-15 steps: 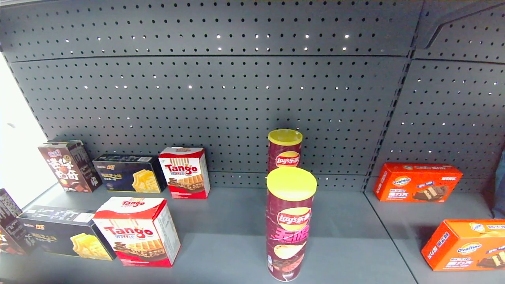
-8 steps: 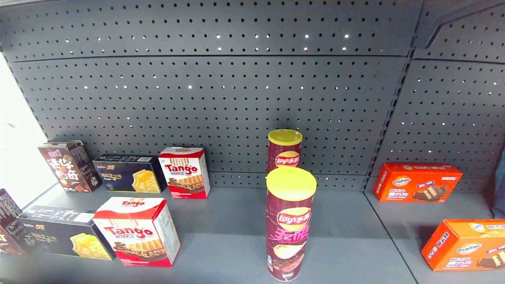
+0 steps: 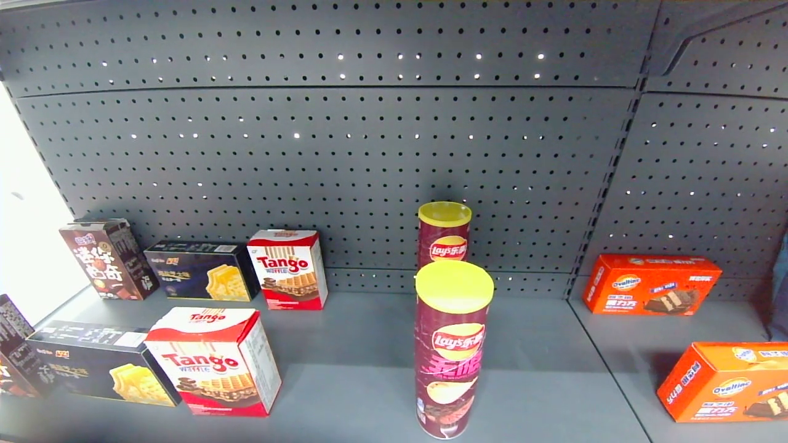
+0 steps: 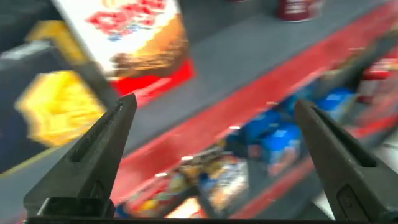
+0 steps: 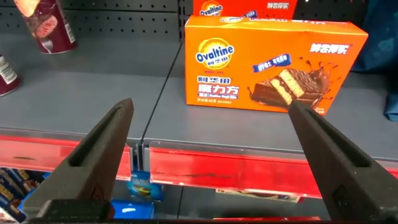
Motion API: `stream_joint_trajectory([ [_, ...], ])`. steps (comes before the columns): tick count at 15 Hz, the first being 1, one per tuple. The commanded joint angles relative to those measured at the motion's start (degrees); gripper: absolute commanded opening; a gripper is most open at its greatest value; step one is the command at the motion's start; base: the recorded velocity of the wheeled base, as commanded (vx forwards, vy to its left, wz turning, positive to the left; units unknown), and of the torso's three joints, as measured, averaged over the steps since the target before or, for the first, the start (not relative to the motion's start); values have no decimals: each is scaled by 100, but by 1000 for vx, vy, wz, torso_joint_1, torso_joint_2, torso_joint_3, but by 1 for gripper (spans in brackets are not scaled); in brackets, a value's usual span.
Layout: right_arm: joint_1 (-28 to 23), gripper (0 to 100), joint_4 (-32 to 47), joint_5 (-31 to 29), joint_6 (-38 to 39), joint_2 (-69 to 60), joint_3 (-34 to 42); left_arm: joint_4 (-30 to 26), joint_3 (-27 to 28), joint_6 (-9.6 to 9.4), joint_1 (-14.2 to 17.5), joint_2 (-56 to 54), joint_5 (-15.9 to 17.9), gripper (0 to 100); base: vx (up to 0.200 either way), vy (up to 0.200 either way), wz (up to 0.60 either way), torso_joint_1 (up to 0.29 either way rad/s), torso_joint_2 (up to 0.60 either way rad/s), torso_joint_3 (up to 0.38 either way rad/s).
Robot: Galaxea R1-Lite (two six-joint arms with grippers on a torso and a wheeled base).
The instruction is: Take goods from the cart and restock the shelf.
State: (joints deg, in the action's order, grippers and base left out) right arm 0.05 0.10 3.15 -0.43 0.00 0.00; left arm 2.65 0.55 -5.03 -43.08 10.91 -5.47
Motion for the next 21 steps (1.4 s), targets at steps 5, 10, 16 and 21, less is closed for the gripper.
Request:
stream_joint_trajectory([
  [5, 4, 100, -1, 2, -1, 0, 0, -45, -37, 345, -605, -300, -24, 0, 0, 0, 0, 0, 0, 0],
  [10, 4, 100, -1, 2, -1, 0, 0, 17, -55, -24, 2339, -159, 20, 0, 0, 0, 0, 0, 0, 0],
  [16, 4, 100, -1, 2, -1, 0, 0, 17, -55, -94, 3473, -608, 29, 0, 0, 0, 0, 0, 0, 0],
  [21, -5, 100, -1, 2, -1, 0, 0, -247, -55, -279, 4326, -1047, 1584, 0, 0, 0, 0, 0, 0, 0],
])
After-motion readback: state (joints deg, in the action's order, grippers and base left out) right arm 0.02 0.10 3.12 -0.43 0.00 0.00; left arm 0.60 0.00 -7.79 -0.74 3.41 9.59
